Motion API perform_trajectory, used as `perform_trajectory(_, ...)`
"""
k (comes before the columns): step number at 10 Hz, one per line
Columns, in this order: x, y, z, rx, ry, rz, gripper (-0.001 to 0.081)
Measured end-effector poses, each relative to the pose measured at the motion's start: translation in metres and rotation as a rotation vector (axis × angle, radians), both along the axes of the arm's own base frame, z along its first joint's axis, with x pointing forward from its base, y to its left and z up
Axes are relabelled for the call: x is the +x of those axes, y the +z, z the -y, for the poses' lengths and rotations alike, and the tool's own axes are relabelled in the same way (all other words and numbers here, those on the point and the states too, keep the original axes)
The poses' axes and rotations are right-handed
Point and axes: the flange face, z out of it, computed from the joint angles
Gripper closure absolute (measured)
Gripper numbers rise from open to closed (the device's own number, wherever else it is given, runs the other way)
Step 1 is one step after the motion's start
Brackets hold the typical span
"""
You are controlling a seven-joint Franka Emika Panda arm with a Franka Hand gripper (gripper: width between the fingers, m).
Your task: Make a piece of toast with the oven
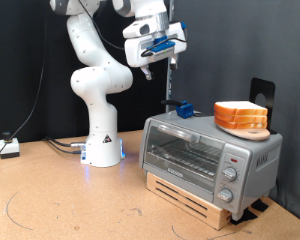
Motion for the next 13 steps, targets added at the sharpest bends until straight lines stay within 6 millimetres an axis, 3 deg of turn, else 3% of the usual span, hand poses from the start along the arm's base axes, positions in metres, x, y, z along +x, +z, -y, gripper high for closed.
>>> perform_trajectory(5, 0.007, -0.014, -0.007, 0.007, 0.064, -0.004, 0.0002)
perform_trajectory(9, 0.005, -0.066, -0.009, -0.023, 0.089, -0.106, 0.0002)
perform_trajectory(13, 0.005, -0.068, -0.009, 0.000, 0.106, -0.005, 0.0002)
